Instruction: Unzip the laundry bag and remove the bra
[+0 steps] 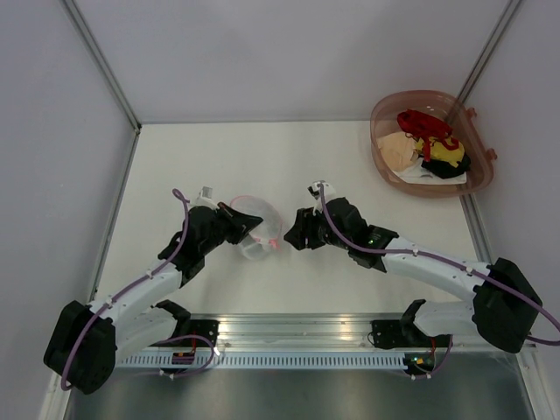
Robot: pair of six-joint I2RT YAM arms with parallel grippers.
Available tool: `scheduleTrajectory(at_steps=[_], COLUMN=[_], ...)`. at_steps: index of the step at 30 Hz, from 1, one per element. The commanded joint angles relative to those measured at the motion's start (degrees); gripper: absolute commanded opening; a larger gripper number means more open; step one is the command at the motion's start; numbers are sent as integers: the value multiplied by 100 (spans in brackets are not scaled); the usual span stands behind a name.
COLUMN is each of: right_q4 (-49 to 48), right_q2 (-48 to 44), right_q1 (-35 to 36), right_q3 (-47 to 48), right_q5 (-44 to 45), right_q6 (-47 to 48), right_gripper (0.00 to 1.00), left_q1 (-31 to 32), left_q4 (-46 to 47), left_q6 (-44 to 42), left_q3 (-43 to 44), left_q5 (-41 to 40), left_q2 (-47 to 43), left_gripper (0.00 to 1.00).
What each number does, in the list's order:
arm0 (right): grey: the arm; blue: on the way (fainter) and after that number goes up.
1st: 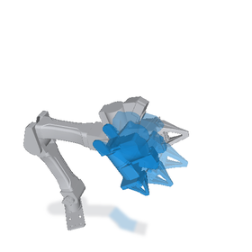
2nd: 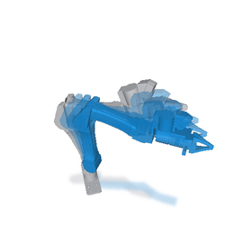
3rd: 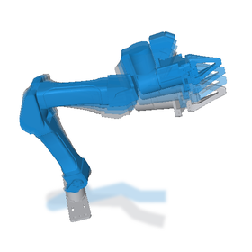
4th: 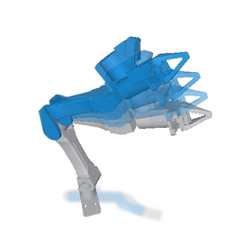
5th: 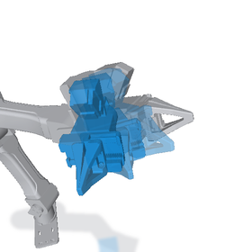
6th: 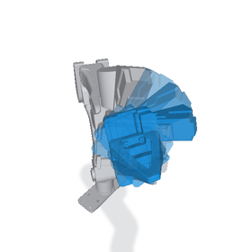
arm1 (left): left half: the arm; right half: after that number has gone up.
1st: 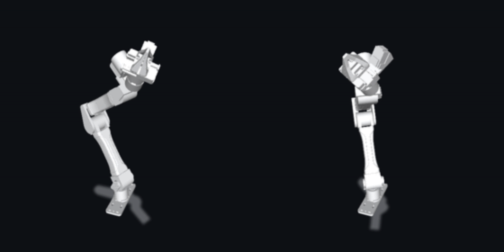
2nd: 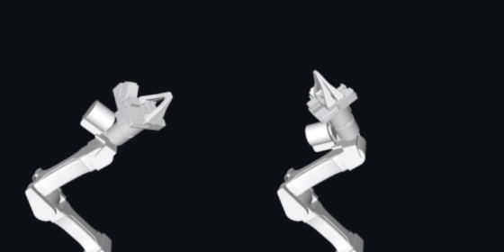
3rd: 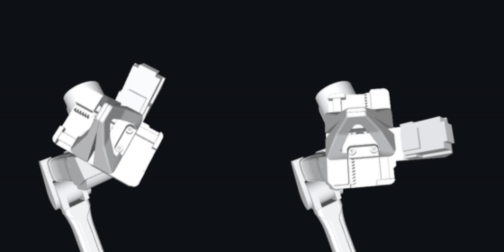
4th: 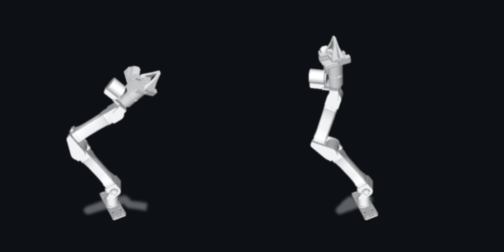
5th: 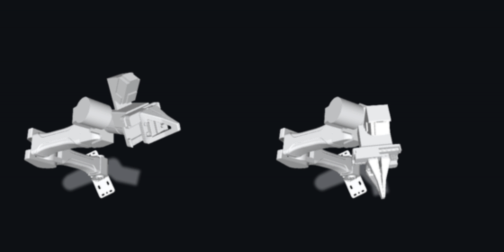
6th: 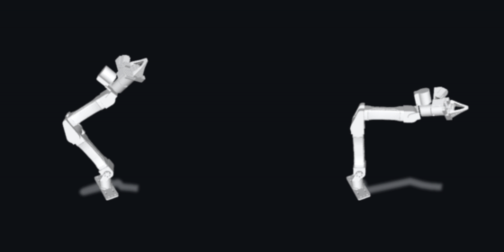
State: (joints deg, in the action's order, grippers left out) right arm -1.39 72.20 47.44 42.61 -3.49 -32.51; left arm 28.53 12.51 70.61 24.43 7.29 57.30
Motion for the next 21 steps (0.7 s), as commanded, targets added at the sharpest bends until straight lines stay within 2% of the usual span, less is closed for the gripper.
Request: scheduleTrajectory(at_steps=[1,4,10,21], right_q4=[218,183,-554,-845], right_q2=[-110,-163,109,769], right_q1=[212,371,573,732], right_q3=[143,63,-86,178], right_q5=[375,129,-205,-170], right_q6=[263,175,-150,-185], right_gripper=[59,58,55,48], left_q1=[12,12,12,12], left_q4=[14,41,242,225], left_q6=[-170,-161,-56,-21], left_q3=[230,221,221,229], left_q5=[-254,-316,-105,-43], left_q2=[18,53,238,159], left_gripper=[2,2,2,2])
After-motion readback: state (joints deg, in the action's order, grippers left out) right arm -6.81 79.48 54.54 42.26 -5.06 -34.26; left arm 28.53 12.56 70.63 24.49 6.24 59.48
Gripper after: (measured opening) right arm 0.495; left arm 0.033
